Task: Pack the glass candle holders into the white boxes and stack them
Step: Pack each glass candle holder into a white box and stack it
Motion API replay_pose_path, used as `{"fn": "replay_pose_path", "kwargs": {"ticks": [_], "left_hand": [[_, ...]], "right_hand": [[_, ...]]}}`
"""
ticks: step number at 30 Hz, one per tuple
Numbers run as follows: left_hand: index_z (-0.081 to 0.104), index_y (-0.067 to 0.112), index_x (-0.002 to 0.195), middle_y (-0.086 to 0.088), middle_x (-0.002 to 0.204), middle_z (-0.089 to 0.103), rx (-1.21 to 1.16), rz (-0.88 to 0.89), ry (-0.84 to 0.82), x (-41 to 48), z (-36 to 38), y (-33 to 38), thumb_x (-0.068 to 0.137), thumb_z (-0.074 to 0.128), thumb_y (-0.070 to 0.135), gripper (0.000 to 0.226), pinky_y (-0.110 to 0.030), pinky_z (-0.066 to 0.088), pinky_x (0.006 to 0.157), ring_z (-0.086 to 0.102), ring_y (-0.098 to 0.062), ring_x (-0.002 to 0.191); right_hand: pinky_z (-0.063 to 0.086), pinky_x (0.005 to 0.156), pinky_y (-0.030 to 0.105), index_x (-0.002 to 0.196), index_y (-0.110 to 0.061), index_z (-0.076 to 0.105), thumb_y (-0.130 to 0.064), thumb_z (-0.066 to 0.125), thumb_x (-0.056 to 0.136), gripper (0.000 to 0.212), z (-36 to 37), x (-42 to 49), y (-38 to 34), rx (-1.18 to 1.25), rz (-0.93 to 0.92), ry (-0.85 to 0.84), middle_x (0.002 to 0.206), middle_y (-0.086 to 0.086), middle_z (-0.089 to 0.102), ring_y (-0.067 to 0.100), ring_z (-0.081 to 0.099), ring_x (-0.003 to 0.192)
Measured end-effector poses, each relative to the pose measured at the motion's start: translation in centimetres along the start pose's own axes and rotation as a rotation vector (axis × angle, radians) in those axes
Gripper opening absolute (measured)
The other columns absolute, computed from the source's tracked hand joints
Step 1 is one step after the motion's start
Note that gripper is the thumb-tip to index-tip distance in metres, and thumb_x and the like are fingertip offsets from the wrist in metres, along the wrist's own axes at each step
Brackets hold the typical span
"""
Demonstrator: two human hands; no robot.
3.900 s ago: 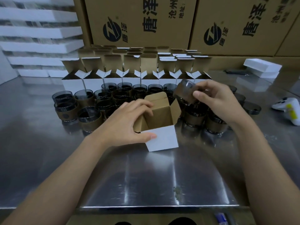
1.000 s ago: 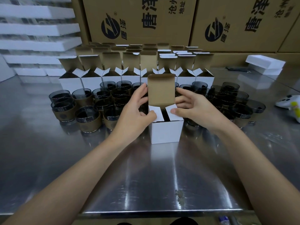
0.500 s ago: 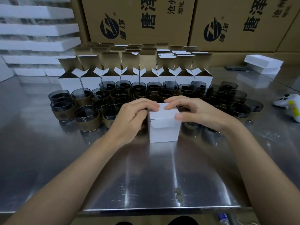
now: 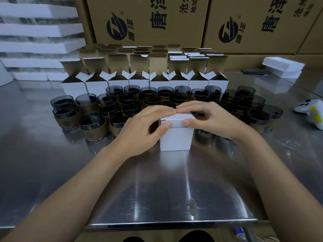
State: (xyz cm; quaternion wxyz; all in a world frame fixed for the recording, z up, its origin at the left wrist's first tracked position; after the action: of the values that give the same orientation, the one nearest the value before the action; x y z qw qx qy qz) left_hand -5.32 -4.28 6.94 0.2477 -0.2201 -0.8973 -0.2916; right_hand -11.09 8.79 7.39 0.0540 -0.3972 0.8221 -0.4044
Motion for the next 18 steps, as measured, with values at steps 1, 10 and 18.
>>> {"fn": "replay_pose_path", "kwargs": {"ticks": [1,10,18], "left_hand": [[0.055,0.035,0.133,0.028,0.132,0.049,-0.005,0.007,-0.003,-0.03,0.0,0.03,0.097,0.04,0.048,0.041,-0.019,0.039,0.098,0.042,0.005,0.127],[0.066,0.027,0.122,0.022,0.125,0.058,-0.108,-0.029,0.009,0.22,-0.13,0.01,0.095,0.043,0.042,0.039,-0.04,0.048,0.096,0.048,-0.004,0.123],[0.067,0.023,0.121,0.017,0.126,0.058,-0.047,0.008,-0.008,0.31,0.17,0.54,0.095,0.042,0.039,0.04,-0.042,0.045,0.095,0.046,-0.009,0.123]], "right_hand": [[0.043,0.105,0.031,0.12,-0.031,0.068,-0.041,0.068,0.082,0.04,0.19,0.01,0.01,0.024,-0.002,-0.019,0.13,-0.013,0.058,0.0,0.05,0.125],[0.041,0.103,0.024,0.115,-0.029,0.071,-0.043,0.066,0.077,0.041,1.08,-0.28,0.25,0.157,0.033,-0.121,0.13,-0.017,0.055,-0.002,0.049,0.124],[0.045,0.104,0.039,0.11,-0.03,0.062,-0.029,0.071,0.086,0.026,1.07,0.12,0.89,0.105,0.084,-0.101,0.124,-0.015,0.06,0.003,0.057,0.116]]}}
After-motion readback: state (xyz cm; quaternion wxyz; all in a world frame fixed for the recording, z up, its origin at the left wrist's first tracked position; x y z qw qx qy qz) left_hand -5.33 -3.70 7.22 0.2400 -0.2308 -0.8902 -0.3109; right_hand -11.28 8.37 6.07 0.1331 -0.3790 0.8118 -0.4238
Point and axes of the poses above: each hand's wrist, its own x-axis towards the middle knuckle, its own z-axis out of the palm, y = z × x, the point moved 10 cm from there along x, towards the middle knuckle
